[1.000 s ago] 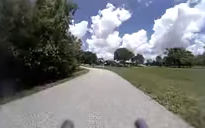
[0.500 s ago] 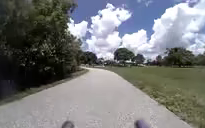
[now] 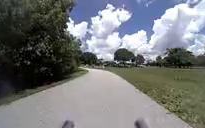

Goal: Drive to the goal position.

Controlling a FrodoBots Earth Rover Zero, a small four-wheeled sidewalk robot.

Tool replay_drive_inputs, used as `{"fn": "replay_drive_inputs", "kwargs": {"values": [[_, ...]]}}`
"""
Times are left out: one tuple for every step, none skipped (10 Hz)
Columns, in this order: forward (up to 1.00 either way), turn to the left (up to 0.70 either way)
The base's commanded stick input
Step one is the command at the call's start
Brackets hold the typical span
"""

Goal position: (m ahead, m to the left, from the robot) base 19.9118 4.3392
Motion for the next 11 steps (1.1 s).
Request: {"fn": "replay_drive_inputs", "kwargs": {"values": [[0.50,0.00],[0.50,0.00],[0.50,0.00],[0.50,0.00],[0.50,0.00],[0.50,0.00],[0.50,0.00],[0.50,0.00],[0.50,0.00],[0.50,0.00],[0.50,0.00]]}}
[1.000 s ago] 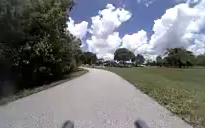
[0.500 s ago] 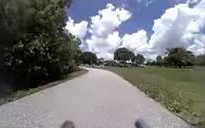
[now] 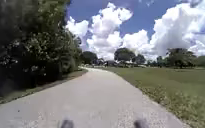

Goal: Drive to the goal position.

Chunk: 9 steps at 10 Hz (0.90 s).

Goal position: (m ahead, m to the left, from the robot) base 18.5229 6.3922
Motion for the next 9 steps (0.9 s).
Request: {"fn": "replay_drive_inputs", "kwargs": {"values": [[0.50,0.00],[0.50,0.00],[0.50,0.00],[0.50,0.00],[0.50,0.00],[0.50,0.00],[0.50,0.00],[0.50,0.00],[0.50,0.00]]}}
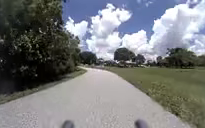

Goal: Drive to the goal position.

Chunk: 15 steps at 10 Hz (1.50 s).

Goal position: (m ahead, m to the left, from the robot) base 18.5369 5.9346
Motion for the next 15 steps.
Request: {"fn": "replay_drive_inputs", "kwargs": {"values": [[0.50,0.00],[0.50,0.04],[0.50,0.14],[0.50,0.25],[0.50,0.14],[0.50,0.00],[0.50,0.00],[0.50,0.00],[0.50,0.00],[0.50,0.00],[0.50,0.00],[0.50,0.00],[0.50,0.00],[0.50,0.00],[0.50,0.00]]}}
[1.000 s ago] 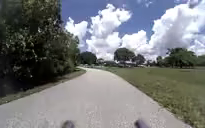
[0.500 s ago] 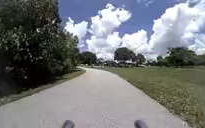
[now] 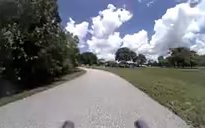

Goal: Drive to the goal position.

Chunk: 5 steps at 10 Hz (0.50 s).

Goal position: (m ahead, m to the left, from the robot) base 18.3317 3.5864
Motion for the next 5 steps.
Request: {"fn": "replay_drive_inputs", "kwargs": {"values": [[0.50,0.00],[0.50,0.00],[0.50,0.00],[0.50,0.00],[0.50,0.00]]}}
